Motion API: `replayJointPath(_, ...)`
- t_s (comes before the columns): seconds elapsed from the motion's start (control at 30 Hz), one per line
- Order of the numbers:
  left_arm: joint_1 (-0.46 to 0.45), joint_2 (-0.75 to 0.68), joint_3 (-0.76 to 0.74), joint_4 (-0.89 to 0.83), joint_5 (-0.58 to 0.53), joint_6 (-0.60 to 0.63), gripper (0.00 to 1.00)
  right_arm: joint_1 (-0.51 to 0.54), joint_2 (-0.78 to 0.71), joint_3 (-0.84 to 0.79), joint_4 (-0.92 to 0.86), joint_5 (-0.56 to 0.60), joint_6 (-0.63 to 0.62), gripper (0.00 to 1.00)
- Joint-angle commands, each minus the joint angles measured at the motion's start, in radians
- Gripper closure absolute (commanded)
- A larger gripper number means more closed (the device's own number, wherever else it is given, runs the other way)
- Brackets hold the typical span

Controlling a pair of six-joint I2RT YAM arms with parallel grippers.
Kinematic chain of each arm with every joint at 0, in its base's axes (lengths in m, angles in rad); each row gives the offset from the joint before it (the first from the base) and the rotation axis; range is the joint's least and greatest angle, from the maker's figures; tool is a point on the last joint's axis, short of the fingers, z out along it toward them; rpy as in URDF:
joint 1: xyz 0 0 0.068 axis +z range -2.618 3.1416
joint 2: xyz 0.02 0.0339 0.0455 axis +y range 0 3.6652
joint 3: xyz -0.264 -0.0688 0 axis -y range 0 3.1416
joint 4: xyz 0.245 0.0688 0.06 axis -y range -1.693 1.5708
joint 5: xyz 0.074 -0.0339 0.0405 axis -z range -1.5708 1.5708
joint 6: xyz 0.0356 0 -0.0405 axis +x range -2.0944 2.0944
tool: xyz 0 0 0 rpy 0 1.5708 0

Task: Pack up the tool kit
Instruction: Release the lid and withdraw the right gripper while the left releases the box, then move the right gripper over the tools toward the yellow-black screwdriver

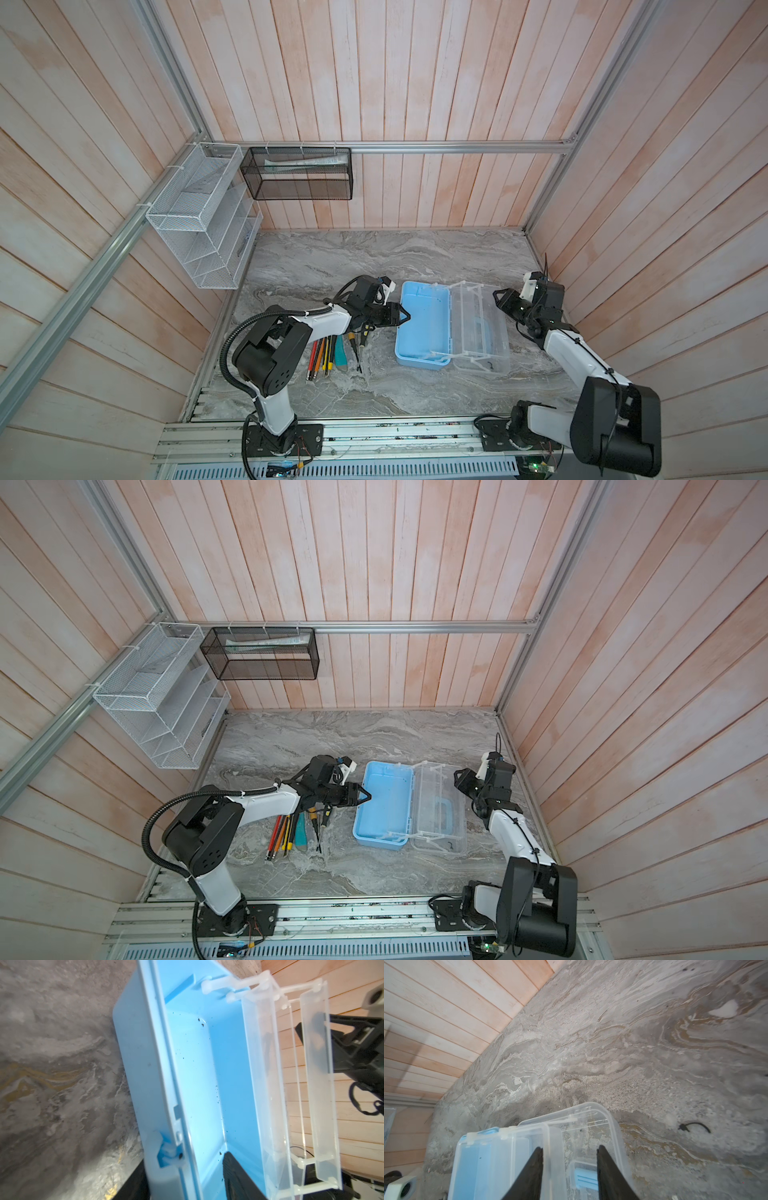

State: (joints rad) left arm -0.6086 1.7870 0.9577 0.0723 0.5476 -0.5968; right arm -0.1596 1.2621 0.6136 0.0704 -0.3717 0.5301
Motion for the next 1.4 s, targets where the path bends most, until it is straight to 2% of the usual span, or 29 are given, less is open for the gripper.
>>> replayJointPath(0.0,-0.022,0.008,0.015,0.086,0.040,-0.021,0.44,0.005,0.054,0.065,0.074,-0.064,0.001,0.60)
replayJointPath(0.27,-0.053,0.053,0.096,0.064,0.039,-0.022,0.42,0.027,0.218,0.271,0.069,-0.068,-0.050,0.60)
replayJointPath(0.37,-0.051,0.033,0.077,0.026,-0.011,0.004,0.30,0.041,0.279,0.350,0.040,-0.070,-0.063,0.60)
replayJointPath(0.47,-0.031,0.009,0.070,-0.025,-0.053,0.038,0.22,0.058,0.296,0.407,-0.049,-0.012,-0.119,0.55)
replayJointPath(0.57,0.010,-0.023,0.053,-0.026,-0.043,0.041,0.15,0.060,0.250,0.390,-0.081,0.035,-0.138,0.51)
replayJointPath(0.67,0.060,-0.078,0.050,-0.060,-0.059,0.064,0.12,0.095,0.173,0.400,-0.165,0.115,-0.176,0.50)
replayJointPath(0.77,0.107,-0.165,0.050,-0.121,-0.109,0.102,0.09,0.220,0.094,0.460,-0.289,0.291,-0.235,0.48)
replayJointPath(0.87,0.154,-0.279,0.034,-0.180,-0.189,0.132,0.07,0.375,0.060,0.533,-0.408,0.377,-0.236,0.47)
replayJointPath(1.0,0.239,-0.437,-0.027,-0.245,-0.308,0.136,0.05,0.635,0.079,0.534,-0.428,0.360,-0.113,0.47)
replayJointPath(1.13,0.382,-0.609,-0.167,-0.246,-0.395,0.109,0.01,0.863,0.186,0.535,-0.395,0.335,0.022,0.47)
replayJointPath(1.23,0.494,-0.723,-0.277,-0.222,-0.399,0.082,0.00,0.966,0.287,0.536,-0.328,0.276,0.092,0.47)
replayJointPath(1.37,0.580,-0.811,-0.352,-0.239,-0.394,0.077,0.00,1.042,0.456,0.615,-0.373,0.254,0.087,0.47)
